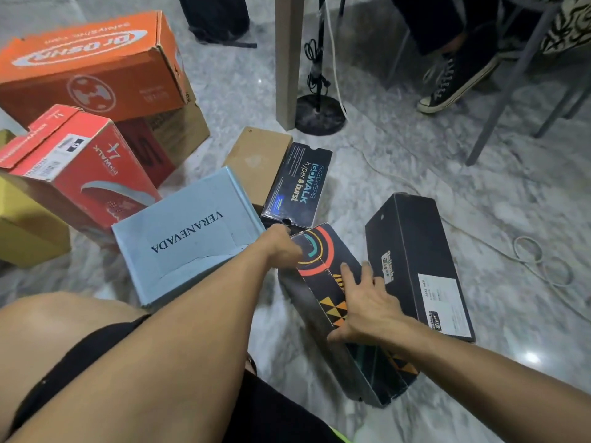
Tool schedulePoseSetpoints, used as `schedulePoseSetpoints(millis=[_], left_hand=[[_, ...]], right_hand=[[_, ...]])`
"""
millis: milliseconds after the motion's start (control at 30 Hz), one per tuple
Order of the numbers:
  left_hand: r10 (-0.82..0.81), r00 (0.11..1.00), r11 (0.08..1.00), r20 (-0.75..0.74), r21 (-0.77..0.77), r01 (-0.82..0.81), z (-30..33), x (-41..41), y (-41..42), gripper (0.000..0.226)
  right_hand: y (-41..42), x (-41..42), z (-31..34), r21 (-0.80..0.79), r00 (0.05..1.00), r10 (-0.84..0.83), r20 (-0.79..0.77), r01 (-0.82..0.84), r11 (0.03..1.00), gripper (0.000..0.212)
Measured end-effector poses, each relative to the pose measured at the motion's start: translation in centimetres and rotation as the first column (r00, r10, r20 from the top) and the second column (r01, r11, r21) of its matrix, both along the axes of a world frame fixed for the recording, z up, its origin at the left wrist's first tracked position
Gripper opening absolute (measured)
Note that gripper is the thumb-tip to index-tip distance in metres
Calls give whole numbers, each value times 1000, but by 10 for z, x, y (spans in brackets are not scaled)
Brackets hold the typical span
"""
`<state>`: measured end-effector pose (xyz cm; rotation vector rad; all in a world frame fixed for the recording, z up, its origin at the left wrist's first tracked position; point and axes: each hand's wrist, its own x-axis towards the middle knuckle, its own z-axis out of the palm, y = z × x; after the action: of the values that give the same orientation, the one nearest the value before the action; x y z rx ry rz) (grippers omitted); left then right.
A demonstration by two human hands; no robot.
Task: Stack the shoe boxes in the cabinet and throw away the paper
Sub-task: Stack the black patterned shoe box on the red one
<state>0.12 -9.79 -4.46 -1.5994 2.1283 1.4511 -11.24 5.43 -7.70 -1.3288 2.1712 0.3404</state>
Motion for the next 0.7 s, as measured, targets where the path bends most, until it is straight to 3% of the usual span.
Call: schedulePoseSetpoints(millis=[200, 400, 533, 700], left_hand=[[79, 984, 997, -158, -3, -80, -2, -6, -7, 34], [173, 943, 982, -283, -29, -189, 4, -9, -19, 31], [132, 958, 990, -256, -10, -140, 0, -8, -24, 41], [-68, 997, 994, -20, -82, 67, -13, -2, -20, 29]], right_hand=[[-15, -24, 17, -61, 997, -69, 42, 71, 996, 129], [-34, -41, 42, -93, 996, -41, 76, 48, 995, 122], [-37, -41, 39, -65, 996, 35, 78, -30, 997, 121], [-22, -36, 8, -99, 992, 104, 73, -96, 990, 129]])
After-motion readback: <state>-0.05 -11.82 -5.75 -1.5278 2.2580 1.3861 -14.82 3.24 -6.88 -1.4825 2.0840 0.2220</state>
